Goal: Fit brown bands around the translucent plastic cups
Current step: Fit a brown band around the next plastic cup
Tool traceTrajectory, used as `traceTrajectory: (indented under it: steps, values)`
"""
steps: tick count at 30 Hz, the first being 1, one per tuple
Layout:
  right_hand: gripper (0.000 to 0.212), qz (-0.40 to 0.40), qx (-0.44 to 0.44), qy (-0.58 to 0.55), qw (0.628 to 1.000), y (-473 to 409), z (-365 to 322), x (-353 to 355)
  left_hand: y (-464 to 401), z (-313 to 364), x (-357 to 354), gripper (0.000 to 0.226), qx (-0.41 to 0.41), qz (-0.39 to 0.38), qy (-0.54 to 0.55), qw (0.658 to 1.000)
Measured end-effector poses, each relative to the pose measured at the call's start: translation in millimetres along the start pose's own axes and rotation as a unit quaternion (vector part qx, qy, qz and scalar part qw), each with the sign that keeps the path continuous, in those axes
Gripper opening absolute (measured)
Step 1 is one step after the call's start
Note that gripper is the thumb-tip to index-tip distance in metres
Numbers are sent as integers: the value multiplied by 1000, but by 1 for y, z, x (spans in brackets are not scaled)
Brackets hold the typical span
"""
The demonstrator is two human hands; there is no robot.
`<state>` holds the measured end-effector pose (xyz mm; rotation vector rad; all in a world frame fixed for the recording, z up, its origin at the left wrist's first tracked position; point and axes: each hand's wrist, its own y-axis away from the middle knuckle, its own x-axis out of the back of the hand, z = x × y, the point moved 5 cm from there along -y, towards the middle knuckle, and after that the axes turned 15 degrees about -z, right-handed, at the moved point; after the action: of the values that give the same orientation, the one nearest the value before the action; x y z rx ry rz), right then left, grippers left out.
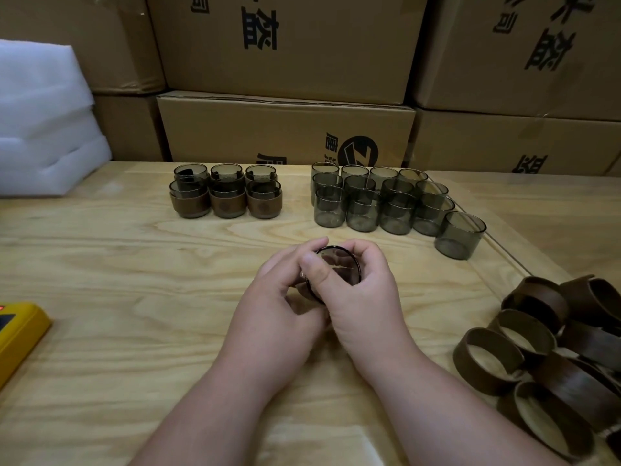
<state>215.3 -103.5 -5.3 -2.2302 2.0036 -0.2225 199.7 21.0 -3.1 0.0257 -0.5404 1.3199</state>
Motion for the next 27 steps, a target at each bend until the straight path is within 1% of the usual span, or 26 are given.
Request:
traceTrajectory:
  steps: [3,9,11,17,20,22,23,24,26,27]
  values:
    - [63,26,1,-4,1000,0,-1,3,-1,2,-2,76,-6,-11,-11,1000]
    - [40,37,-1,-21,999,1,-5,3,-1,3,-1,84,-6,-19,-30,999]
    - [35,38,-7,-34,999,1,-4,3,-1,2,-1,86,-3,-16,-32,999]
    - [34,35,-5,-71,997,-1,-6,2,-1,-1,3,85,14,21,-10,1000]
    - [27,27,-1,-86,996,-2,-4,2,-1,-3,4,82,27,31,14,999]
    - [41,8,-1,-99,995,-2,-3,2,-1,-4,4,81,41,27,36,998]
    - [44,-1,2,-109,994,-2,-2,2,-1,-5,4,81,45,26,43,998]
    - [42,-5,4,-115,993,-3,-2,3,-2,-6,4,82,48,26,47,997]
    - [30,-10,11,-114,993,-3,-3,2,-2,-6,4,82,51,31,56,997]
    - [29,-12,12,-113,993,-4,-4,1,-3,-7,5,81,50,33,63,996]
